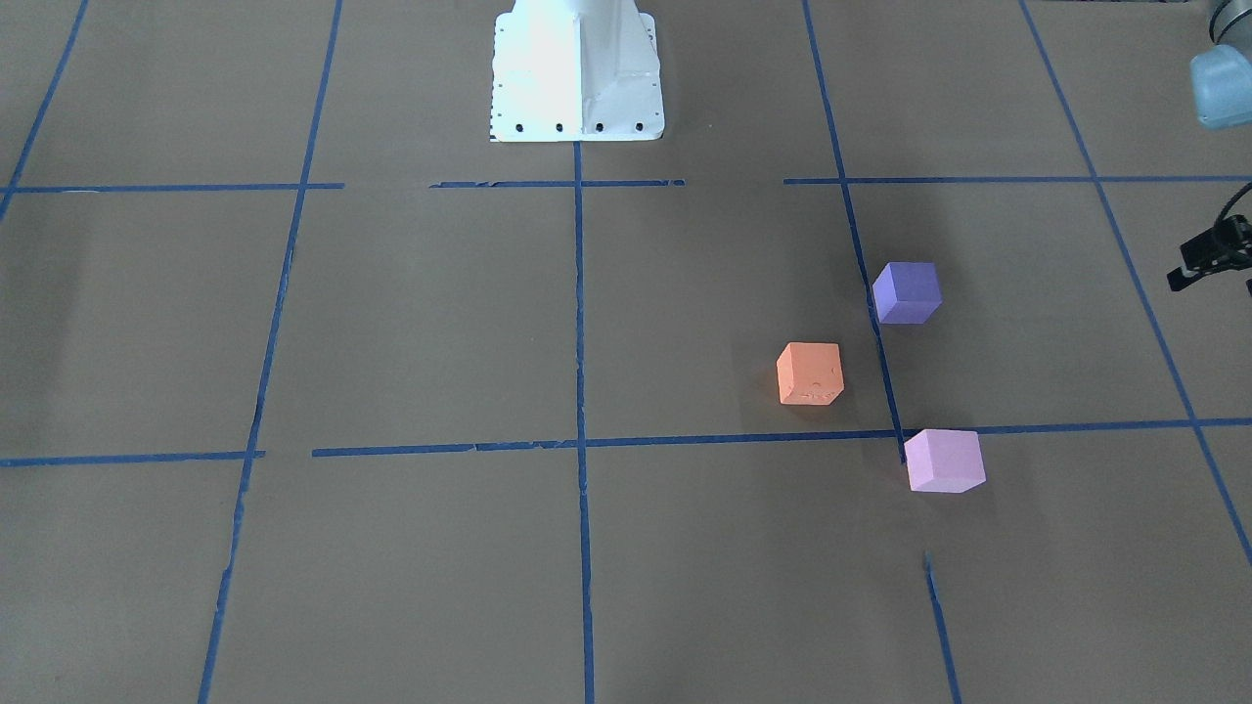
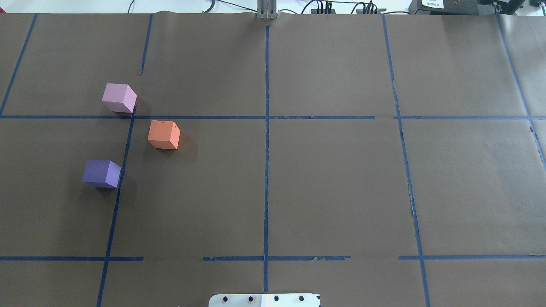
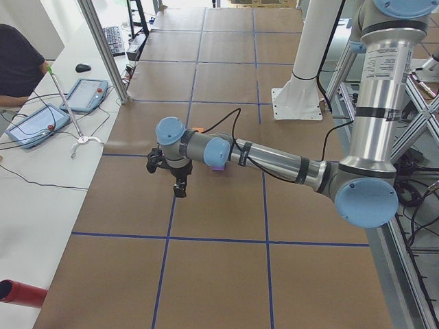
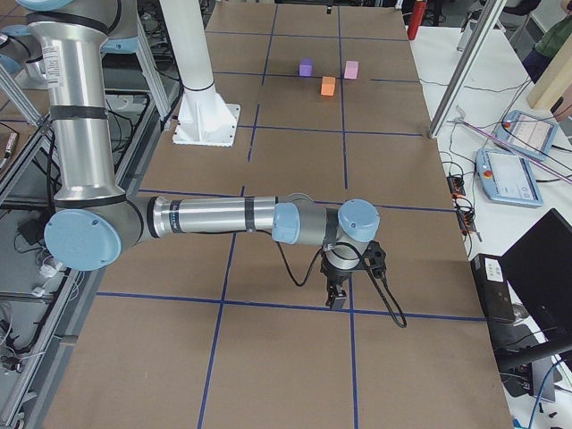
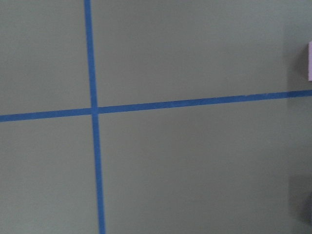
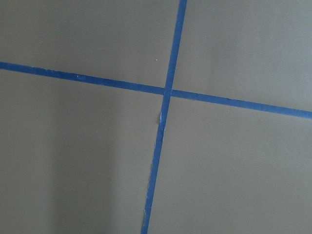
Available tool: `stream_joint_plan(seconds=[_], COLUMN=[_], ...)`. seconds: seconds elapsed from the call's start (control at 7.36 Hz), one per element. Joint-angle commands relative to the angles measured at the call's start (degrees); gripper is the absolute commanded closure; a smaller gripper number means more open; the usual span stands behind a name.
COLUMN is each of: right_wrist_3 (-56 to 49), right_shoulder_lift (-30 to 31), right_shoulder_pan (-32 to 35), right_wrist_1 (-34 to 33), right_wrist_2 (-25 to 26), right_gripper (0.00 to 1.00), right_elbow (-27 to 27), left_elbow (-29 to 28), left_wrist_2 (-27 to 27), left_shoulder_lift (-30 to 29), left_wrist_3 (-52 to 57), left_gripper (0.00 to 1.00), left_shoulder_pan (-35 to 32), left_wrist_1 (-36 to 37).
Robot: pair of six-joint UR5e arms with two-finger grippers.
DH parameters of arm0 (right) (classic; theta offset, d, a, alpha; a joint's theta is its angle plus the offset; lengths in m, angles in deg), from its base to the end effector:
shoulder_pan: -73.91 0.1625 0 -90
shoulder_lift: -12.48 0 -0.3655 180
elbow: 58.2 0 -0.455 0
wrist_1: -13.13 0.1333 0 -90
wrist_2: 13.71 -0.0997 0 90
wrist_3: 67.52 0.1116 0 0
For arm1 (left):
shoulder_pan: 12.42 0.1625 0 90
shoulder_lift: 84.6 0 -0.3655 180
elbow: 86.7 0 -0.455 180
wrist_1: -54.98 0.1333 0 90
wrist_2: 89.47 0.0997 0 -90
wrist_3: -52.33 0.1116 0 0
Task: Arrange blocks in a line
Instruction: 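Move the left gripper down over the orange cube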
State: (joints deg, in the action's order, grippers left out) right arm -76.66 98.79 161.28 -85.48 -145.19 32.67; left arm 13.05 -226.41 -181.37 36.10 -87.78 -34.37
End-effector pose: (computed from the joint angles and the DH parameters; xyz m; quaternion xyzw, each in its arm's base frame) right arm 0.0331 -0.5728 0.5815 -0.0129 -0.3552 -0.0834 0.9310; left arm 0.1006 -0.5898 0.4421 0.0171 0.4139 0.0424 0.9092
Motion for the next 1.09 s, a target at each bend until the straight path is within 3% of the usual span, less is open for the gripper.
stream_joint_plan(seconds=[0.0,0.54,0.95], right_wrist_3=[0.0,0.0,0.0], right_shoulder_lift=[0.0,0.0,0.0], right_shoulder_pan=[0.0,0.0,0.0], right_wrist_1=[0.0,0.0,0.0], right_wrist_2=[0.0,0.0,0.0], right_gripper=[0.00,0.00,0.00], right_elbow=[0.0,0.0,0.0], left_elbow=[0.0,-5.2,-10.4], left_wrist_2=[0.1,0.2,3.8], left_shoulder_lift=[-7.4,-15.0,-20.7], left_wrist_3=[-13.4,-27.8,-33.0], left_gripper=[0.00,0.00,0.00], left_shoulder_pan=[7.3,19.6,23.8], left_wrist_1=[-0.7,-11.8,-12.5])
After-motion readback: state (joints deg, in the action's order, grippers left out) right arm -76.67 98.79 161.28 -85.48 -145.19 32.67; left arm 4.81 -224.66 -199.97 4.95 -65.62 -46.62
